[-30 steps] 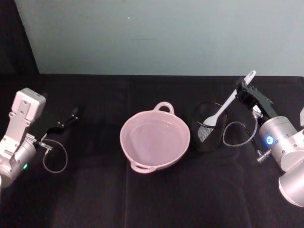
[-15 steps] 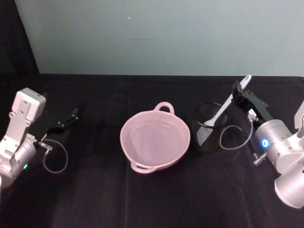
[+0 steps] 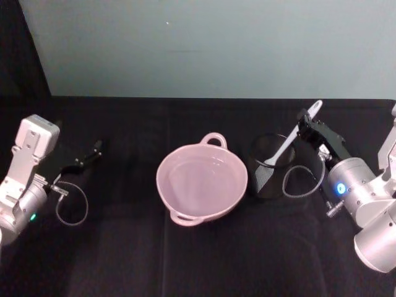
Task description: Use the one hand to pick up the spoon and stir the clear water in the bowl.
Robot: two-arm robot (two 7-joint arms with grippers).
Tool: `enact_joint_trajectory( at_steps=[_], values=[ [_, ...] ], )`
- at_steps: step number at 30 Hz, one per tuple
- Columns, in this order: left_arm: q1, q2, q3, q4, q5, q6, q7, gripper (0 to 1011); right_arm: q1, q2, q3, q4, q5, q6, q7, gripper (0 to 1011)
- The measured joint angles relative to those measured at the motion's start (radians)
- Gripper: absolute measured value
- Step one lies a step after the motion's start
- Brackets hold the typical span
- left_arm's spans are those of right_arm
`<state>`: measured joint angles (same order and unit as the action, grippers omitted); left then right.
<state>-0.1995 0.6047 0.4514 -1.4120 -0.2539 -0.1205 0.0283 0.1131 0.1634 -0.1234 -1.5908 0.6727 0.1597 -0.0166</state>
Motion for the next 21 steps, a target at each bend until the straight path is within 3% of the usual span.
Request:
enact_joint_trajectory(
  at_steps=[21],
  values=[
    [0.000,0.000,0.000,0.000,0.000,0.000,0.000,1011,0.000,0.000,-0.004,0.003,-0.009,0.000,0.000,119]
  ],
)
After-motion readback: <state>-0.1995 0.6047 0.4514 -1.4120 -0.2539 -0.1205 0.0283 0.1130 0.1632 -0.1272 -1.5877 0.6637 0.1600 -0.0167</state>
